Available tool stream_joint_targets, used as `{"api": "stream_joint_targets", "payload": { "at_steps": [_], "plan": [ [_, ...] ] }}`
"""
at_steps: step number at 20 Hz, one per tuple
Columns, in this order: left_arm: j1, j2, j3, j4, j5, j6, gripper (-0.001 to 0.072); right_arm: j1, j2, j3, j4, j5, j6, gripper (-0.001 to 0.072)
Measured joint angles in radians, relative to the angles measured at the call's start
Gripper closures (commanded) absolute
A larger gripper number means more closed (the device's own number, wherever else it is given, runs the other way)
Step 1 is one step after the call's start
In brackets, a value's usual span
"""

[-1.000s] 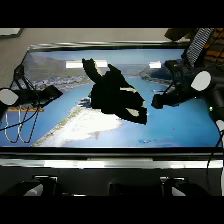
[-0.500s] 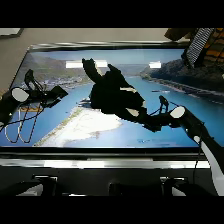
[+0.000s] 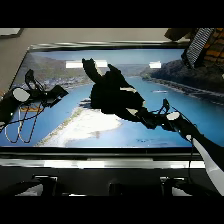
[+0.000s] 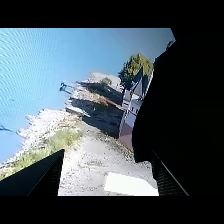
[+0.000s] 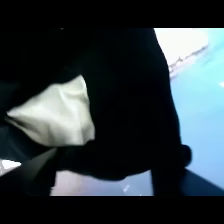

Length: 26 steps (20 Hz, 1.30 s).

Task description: Fold the clothes and pants, and hang the long-sleeved shirts on hangers.

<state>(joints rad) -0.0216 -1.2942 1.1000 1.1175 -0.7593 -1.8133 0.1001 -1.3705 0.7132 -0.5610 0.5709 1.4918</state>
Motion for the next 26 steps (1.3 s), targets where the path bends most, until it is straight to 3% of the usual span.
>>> {"api": "stream_joint_targets", "payload": {
  "at_steps": [1, 5, 8, 17, 18, 19, 20, 21, 26],
  "plan": [
    [0.0, 0.0, 0.0, 0.0, 0.0, 0.0, 0.0082, 0.0, -0.011, -0.002, 0.027, -0.008, -0.026, 0.0654],
    [-0.001, -0.023, 0.0, -0.026, -0.005, 0.019, 0.0082, 0.0, 0.006, 0.002, 0.08, 0.027, -0.101, 0.0657],
    [-0.02, -0.082, 0.0, -0.108, -0.011, 0.075, 0.0084, 0.0, 0.069, 0.003, 0.01, 0.073, -0.056, 0.0656],
    [-0.154, -0.326, 0.0, -0.557, 0.116, 0.309, 0.0093, 0.0, 0.142, 0.003, -0.104, 0.144, 0.03, 0.0651],
    [-0.167, -0.342, 0.0, -0.591, 0.137, 0.319, 0.012, 0.0, 0.143, 0.003, -0.108, 0.143, 0.032, 0.0633],
    [-0.18, -0.357, 0.0, -0.623, 0.161, 0.329, 0.0243, 0.0, 0.143, 0.003, -0.113, 0.14, 0.033, 0.0633],
    [-0.191, -0.369, 0.0, -0.646, 0.179, 0.335, 0.0392, 0.0, 0.144, 0.003, -0.117, 0.138, 0.034, 0.0633],
    [-0.203, -0.381, 0.0, -0.669, 0.196, 0.34, 0.0662, 0.0, 0.145, 0.003, -0.122, 0.136, 0.037, 0.0634],
    [-0.228, -0.4, 0.018, -0.716, 0.213, 0.369, 0.0677, -0.002, 0.145, 0.009, -0.136, 0.126, 0.037, 0.0656]
  ]
}}
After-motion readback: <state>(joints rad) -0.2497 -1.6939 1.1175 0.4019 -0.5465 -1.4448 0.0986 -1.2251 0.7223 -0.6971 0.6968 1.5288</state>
